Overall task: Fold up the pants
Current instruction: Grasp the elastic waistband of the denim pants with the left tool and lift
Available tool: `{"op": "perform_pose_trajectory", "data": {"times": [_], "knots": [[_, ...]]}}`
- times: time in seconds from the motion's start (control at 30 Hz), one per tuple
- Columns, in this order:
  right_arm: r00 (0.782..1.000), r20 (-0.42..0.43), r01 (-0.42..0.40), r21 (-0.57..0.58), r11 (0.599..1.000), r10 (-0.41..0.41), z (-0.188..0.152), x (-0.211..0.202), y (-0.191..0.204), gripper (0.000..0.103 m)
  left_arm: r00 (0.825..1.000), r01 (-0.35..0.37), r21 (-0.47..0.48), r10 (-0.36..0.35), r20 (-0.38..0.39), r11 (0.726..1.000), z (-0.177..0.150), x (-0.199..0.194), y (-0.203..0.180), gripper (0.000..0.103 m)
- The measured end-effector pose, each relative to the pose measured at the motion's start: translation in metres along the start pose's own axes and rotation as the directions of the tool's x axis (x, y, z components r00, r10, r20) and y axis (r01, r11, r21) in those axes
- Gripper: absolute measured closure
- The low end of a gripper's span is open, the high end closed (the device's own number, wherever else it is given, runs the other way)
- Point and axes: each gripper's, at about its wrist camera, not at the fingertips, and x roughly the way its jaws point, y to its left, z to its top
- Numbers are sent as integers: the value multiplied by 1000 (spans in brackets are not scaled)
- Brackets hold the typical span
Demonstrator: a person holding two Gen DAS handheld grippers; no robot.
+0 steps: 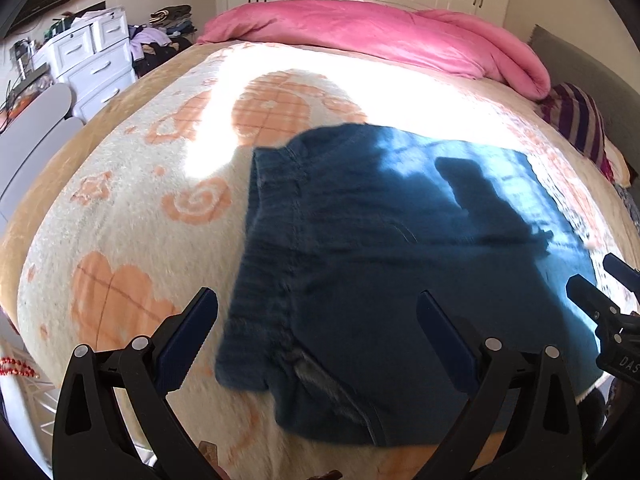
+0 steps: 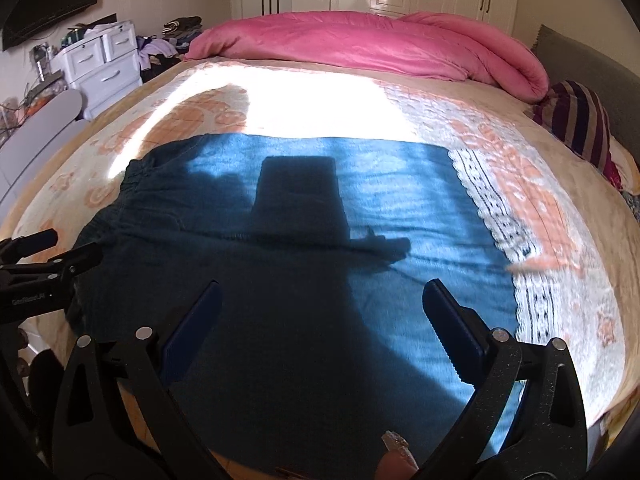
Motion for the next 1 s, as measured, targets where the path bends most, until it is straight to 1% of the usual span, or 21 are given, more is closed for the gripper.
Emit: {"op": "perform_pose_trajectory", "data": {"times": [0.17, 0.4, 0.47, 0.57, 0.7, 0.77, 0.87, 1.0], "knots": [[999, -13, -31, -11, 999, 31, 23, 23, 6, 8, 1000, -18, -32, 18, 0, 999, 25, 20, 13, 4], [999, -22, -48, -50, 998, 46, 53, 52, 21, 8, 998, -8, -92, 2, -57, 996, 58, 61, 36, 4], [998, -25, -56, -65, 996, 55, 61, 61, 27, 8, 998, -23, -97, 16, -65, 995, 68, 73, 42, 4], [997, -33, -68, -88, 994, 65, 72, 74, 33, 8, 997, -27, -115, 18, -75, 993, 82, 87, 53, 4], [994, -54, -99, -123, 988, 93, 87, 95, 36, 8, 997, -7, -133, -3, -79, 991, 95, 100, 62, 4], [993, -74, -101, -146, 984, 91, 97, 108, 34, 8, 996, 12, -133, -24, -90, 991, 98, 107, 65, 4], [993, -92, -89, -177, 980, 74, 109, 123, 34, 8, 995, 26, -109, -37, -96, 994, 101, 115, 65, 4], [991, -108, -101, -228, 968, 78, 123, 136, 39, 8, 989, 68, -132, -84, -121, 989, 102, 129, 67, 5]]}}
